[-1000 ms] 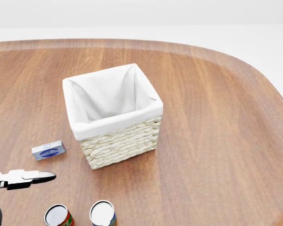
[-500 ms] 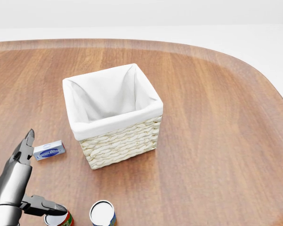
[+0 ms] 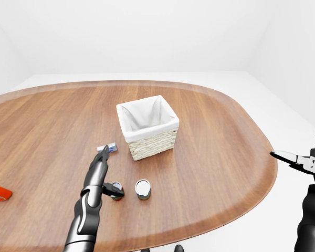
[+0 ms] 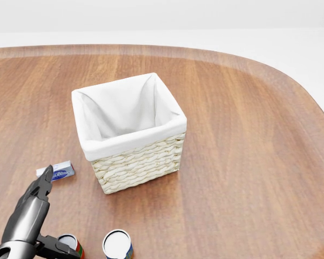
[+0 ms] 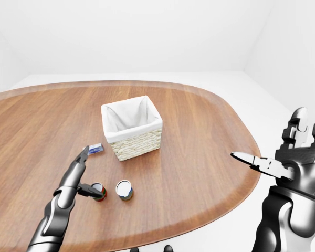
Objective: Pick up the tomato sauce, and put it in the basket.
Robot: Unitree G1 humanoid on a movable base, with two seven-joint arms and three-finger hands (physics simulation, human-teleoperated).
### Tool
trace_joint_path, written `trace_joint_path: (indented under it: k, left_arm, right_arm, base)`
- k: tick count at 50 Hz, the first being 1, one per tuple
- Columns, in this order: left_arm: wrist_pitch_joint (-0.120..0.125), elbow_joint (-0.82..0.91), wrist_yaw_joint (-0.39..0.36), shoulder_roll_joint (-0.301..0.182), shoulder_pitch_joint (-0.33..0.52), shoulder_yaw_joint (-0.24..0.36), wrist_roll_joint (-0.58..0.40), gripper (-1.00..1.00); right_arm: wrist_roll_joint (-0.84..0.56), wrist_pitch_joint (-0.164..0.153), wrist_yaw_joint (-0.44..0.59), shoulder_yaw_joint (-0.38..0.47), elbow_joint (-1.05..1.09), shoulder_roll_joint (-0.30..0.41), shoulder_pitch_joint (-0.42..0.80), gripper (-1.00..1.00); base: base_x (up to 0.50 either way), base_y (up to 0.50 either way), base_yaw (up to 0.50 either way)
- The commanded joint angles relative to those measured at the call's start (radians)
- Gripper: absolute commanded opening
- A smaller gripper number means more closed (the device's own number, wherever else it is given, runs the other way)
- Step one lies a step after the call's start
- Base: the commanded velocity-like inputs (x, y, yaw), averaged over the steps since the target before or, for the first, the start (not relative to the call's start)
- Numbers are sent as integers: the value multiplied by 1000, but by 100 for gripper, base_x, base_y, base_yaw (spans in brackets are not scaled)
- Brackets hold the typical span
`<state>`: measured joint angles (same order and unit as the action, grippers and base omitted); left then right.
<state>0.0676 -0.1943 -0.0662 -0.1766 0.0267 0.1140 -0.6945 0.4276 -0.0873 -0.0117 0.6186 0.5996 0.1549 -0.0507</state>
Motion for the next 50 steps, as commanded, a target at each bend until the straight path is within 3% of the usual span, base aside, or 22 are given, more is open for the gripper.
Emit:
trace_joint_path:
  k: [1, 4, 6, 13, 16, 31, 36, 50]
  left_arm:
    - [-1, -36, -3, -3, 2, -13, -30, 100]
    - [11, -92, 33, -11, 23, -13, -57, 100]
    - [-7, -138, 53, -17, 34, -18, -59, 100]
    - [-1, -134, 48, -18, 28, -25, -70, 100]
    - [-17, -170, 54, -18, 33, -34, -74, 100]
    - [-42, -235, 64, -19, 27, -61, -117, 100]
    - [-69, -287, 73, -20, 39, -71, -120, 100]
    - [-77, -331, 101, -19, 59, -85, -133, 100]
  right_arm:
    - [1, 0, -2, 3, 5, 3, 5, 100]
    - [-15, 0, 15, -9, -26, -14, -7, 100]
    - [-18, 0, 19, -12, -42, -15, -8, 100]
    - [-14, 0, 11, -11, -34, -6, -2, 100]
    - [-13, 0, 14, -8, -37, -8, -6, 100]
    - [-18, 0, 20, -5, -33, -17, -11, 100]
    - [-23, 0, 22, -15, -53, -19, -15, 100]
    - [-25, 0, 24, -22, -71, -15, -13, 100]
  base:
    - [0, 0, 0]
    - [0, 0, 0]
    - [0, 0, 0]
    - [0, 0, 0]
    - [0, 0, 0]
    - [0, 0, 0]
    - [0, 0, 0]
    - [0, 0, 0]
